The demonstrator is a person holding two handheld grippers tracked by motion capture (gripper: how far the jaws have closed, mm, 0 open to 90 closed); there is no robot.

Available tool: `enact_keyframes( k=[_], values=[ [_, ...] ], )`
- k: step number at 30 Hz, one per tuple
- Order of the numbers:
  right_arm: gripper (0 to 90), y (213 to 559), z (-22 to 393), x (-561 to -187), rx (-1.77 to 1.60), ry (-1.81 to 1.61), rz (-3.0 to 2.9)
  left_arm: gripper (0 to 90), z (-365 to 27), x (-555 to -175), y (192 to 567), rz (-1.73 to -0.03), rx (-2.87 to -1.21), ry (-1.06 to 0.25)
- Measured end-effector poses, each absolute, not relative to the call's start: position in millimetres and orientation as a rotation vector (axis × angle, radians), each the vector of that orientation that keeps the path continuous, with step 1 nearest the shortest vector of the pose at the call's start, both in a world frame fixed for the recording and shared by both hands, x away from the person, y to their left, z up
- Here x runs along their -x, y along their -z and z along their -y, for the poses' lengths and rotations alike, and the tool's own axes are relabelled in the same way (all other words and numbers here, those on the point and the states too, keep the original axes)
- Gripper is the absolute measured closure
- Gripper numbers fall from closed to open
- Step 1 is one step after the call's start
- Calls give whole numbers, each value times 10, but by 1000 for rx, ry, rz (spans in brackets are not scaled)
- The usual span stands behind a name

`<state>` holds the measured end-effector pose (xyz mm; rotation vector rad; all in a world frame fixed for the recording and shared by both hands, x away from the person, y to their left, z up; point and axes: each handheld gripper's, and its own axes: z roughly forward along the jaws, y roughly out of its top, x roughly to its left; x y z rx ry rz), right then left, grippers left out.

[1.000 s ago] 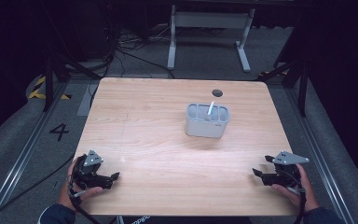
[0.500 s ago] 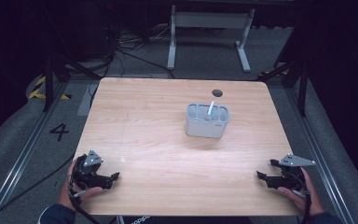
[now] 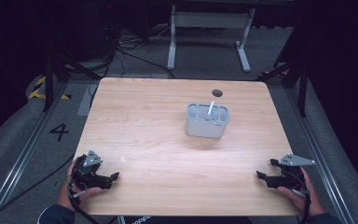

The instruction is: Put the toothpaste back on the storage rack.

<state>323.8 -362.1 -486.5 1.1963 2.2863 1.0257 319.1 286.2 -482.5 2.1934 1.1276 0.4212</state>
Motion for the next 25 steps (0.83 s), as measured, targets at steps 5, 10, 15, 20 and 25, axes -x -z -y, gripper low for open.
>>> enact_keyframes(
  k=[5, 10, 15, 20, 25],
  values=[
    [189, 4866, 3628, -3240, -1196, -1029, -2287, 31, -2860, -3188, 4828, -1140, -2180, -417],
    [188, 4867, 3628, -3245, -1196, -1029, -2286, 25, -2844, -3188, 4829, -1153, -2175, -429],
    [188, 4867, 3628, -3245, -1196, -1029, -2286, 24, -2844, -3189, 4825, -1155, -2182, -432],
    [188, 4867, 3628, -3245, -1196, -1029, -2286, 6, -2827, -3192, 4831, -1163, -2181, -423],
    [188, 4867, 3629, -3245, -1195, -1029, -2287, 3, -2827, -3193, 4833, -1162, -2177, -424]
  ],
)
